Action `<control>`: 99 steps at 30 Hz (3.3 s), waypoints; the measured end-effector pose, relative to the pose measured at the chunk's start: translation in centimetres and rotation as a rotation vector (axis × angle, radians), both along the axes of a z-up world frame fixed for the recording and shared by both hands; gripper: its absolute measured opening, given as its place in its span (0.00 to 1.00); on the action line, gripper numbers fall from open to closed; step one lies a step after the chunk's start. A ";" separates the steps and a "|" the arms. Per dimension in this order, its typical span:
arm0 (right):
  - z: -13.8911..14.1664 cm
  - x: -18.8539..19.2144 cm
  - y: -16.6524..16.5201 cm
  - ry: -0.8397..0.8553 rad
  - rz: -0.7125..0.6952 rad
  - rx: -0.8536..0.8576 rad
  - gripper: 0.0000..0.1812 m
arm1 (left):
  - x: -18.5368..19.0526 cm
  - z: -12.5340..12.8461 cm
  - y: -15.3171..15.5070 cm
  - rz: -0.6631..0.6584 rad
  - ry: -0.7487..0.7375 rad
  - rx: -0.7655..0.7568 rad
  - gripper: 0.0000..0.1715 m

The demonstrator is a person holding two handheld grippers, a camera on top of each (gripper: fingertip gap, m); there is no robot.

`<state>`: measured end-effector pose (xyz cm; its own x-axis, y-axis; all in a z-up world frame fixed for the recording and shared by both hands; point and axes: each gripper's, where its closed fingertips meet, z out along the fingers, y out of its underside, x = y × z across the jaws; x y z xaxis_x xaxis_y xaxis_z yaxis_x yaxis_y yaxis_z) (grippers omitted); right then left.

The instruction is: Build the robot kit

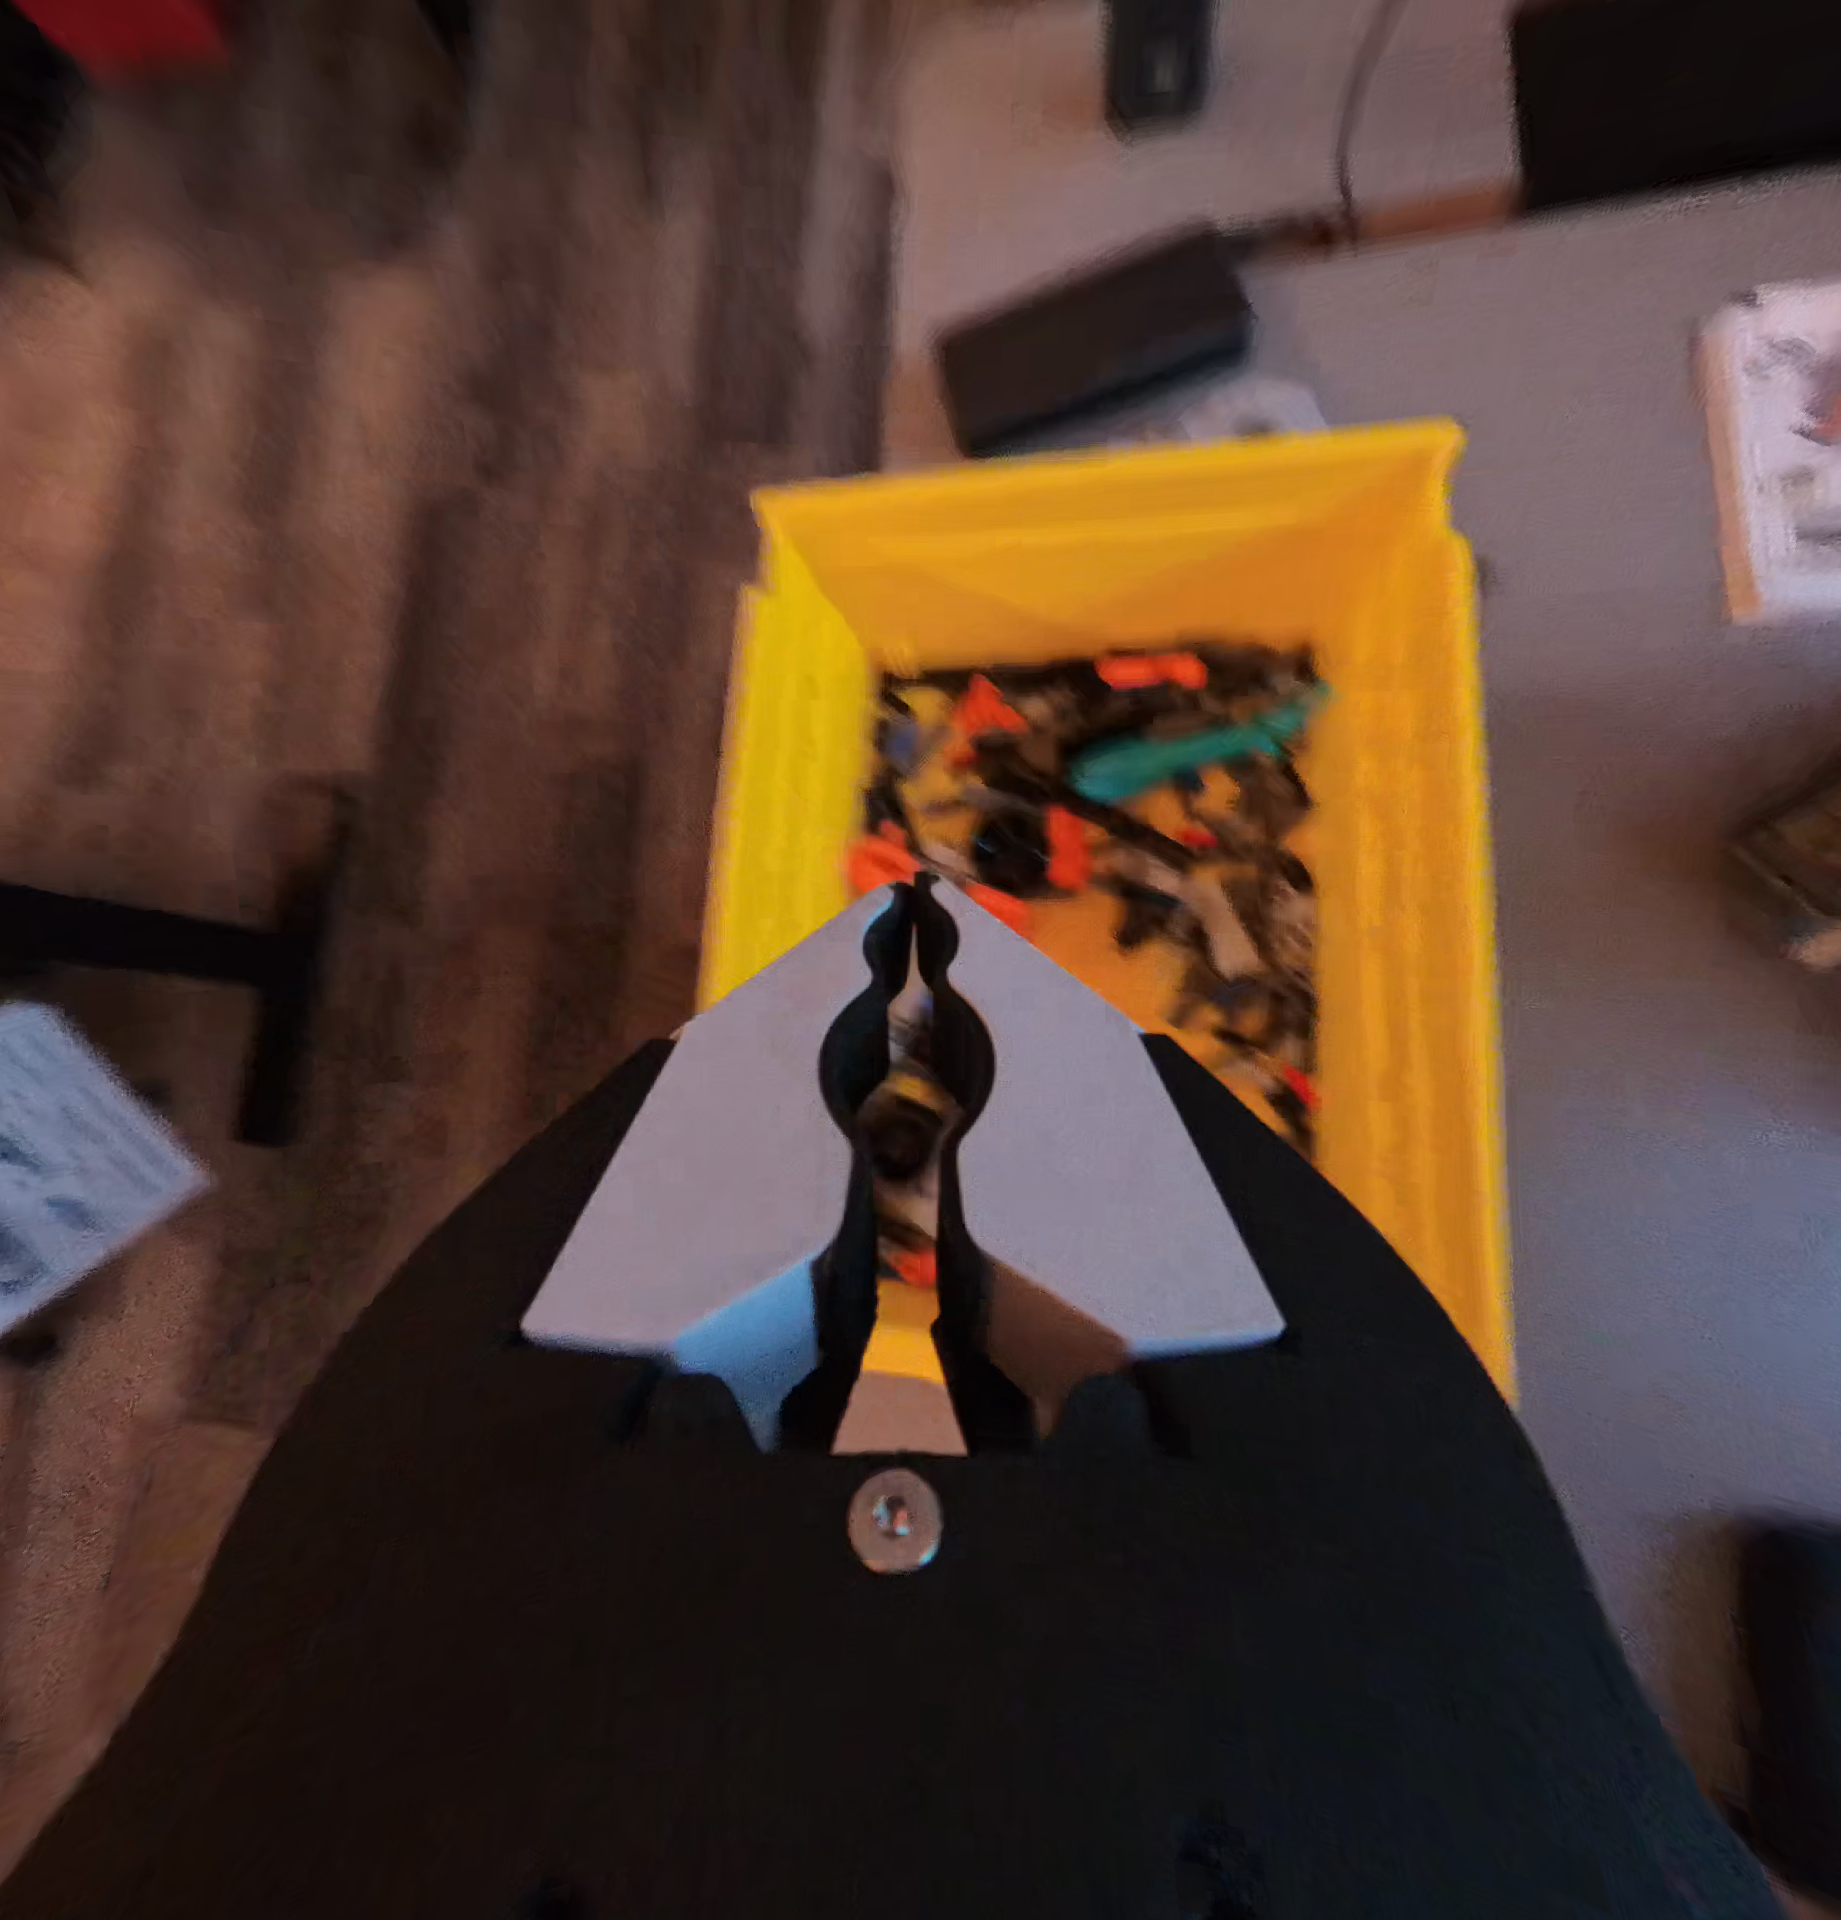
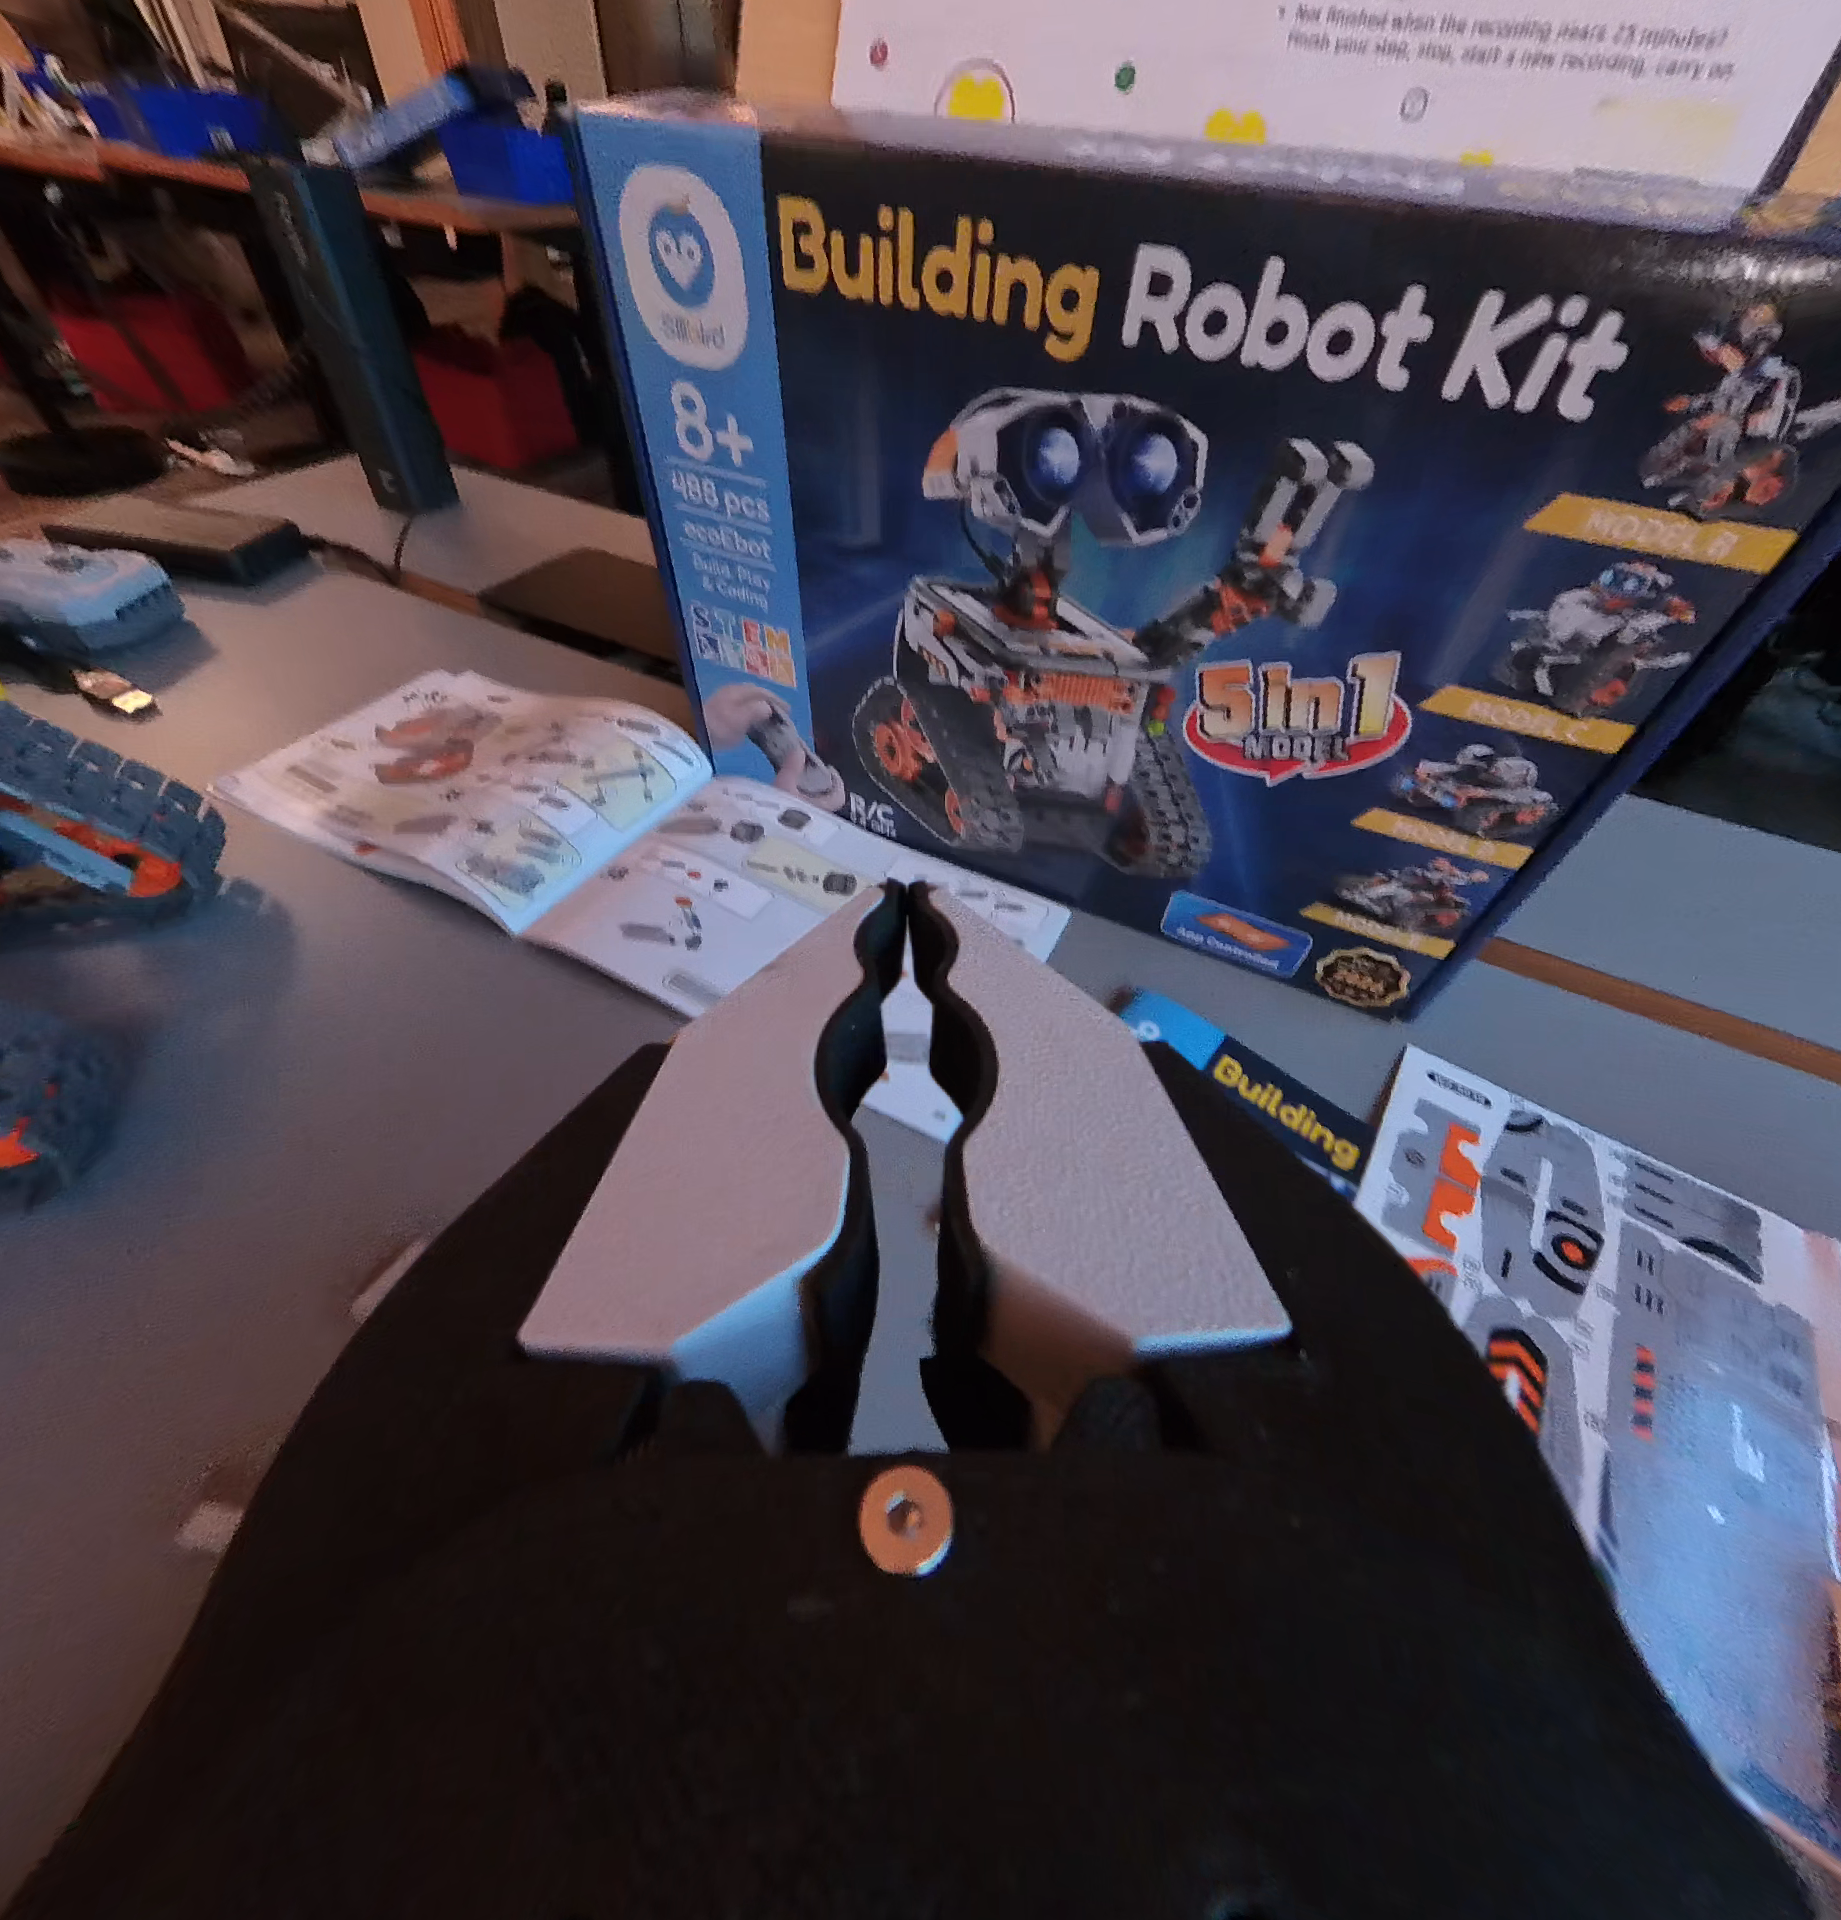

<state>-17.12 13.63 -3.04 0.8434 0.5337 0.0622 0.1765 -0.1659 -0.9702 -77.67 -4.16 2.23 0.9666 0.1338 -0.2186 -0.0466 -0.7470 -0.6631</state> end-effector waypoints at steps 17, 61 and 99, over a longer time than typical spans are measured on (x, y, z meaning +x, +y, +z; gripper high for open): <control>-4.1 4.8 1.5 -0.051 -0.065 -0.041 0.09 | 1.8 -7.7 8.4 -0.309 -0.255 -0.089 0.12; -3.3 -2.6 -1.8 -0.173 0.141 0.033 0.10 | 0.5 -18.0 12.2 -0.334 -0.164 -0.227 0.13; -3.9 -3.6 -2.3 -0.190 0.173 0.012 0.10 | -1.4 -14.9 10.8 -0.315 -0.067 -0.219 0.11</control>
